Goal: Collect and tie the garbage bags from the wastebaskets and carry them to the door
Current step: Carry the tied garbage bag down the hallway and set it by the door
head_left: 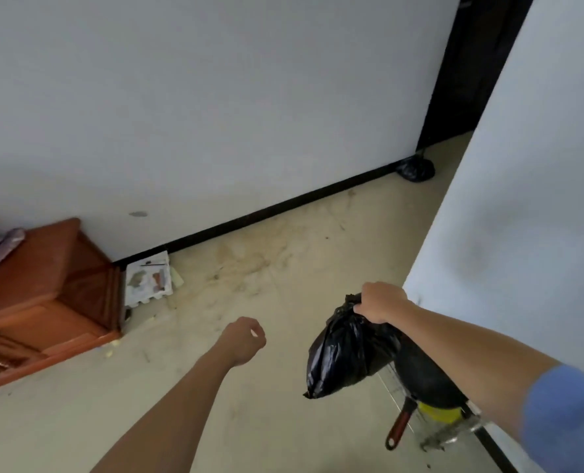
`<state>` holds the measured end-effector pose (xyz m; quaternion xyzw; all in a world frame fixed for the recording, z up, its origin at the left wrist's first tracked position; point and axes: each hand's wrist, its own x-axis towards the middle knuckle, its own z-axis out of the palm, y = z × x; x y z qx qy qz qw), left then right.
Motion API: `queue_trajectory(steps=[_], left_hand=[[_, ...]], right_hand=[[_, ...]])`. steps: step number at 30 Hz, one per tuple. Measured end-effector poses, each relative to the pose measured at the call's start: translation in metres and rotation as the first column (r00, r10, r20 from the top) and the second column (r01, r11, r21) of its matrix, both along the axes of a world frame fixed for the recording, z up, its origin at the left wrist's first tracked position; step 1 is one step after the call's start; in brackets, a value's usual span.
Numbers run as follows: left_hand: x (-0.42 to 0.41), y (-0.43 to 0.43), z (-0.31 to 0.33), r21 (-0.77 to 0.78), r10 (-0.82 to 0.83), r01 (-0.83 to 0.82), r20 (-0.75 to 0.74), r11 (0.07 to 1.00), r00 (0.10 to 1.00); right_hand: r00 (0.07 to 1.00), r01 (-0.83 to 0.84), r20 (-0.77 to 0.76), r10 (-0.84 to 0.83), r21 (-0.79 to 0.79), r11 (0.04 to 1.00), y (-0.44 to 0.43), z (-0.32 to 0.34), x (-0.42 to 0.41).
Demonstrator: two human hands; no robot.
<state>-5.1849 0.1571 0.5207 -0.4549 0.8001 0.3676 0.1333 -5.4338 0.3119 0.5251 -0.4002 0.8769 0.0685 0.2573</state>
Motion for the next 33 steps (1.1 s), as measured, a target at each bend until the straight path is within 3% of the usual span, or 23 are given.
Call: queue_trajectory(steps=[4, 8, 14, 20, 28, 33], left_hand=[[-0.041, -0.101, -0.019, 0.03, 0.023, -0.024, 0.035, 0.999, 0.999], [-0.105, -0.213, -0.038, 0.049, 0.031, -0.032, 0.026, 0.998, 0.999], [-0.239, -0.348, -0.021, 0.038, -0.104, 0.102, 0.048, 0.994, 0.993], [-0.421, -0.409, -0.012, 0.024, -0.256, 0.256, -0.003, 0.966, 0.967], [-0.641, -0.471, -0.036, 0.025, -0.38, 0.379, 0.108, 0.925, 0.919], [-0.772, -0.504, -0.025, 0.007, -0.377, 0.378, 0.097, 0.926, 0.921]], right_hand=[[0.977, 0.136, 0.167, -0.134, 0.003, 0.991, -0.095, -0.005, -0.057], [0.864, 0.372, 0.37, -0.342, -0.008, 0.928, -0.175, -0.027, -0.115], [0.816, 0.501, 0.363, -0.45, -0.056, 0.864, -0.264, -0.02, -0.213], [0.768, 0.596, 0.379, -0.517, -0.124, 0.794, -0.318, -0.014, -0.342], [0.665, 0.679, 0.41, -0.623, 0.015, 0.734, -0.376, -0.067, -0.548], [0.722, 0.647, 0.283, -0.632, 0.049, 0.761, -0.395, -0.058, -0.677]])
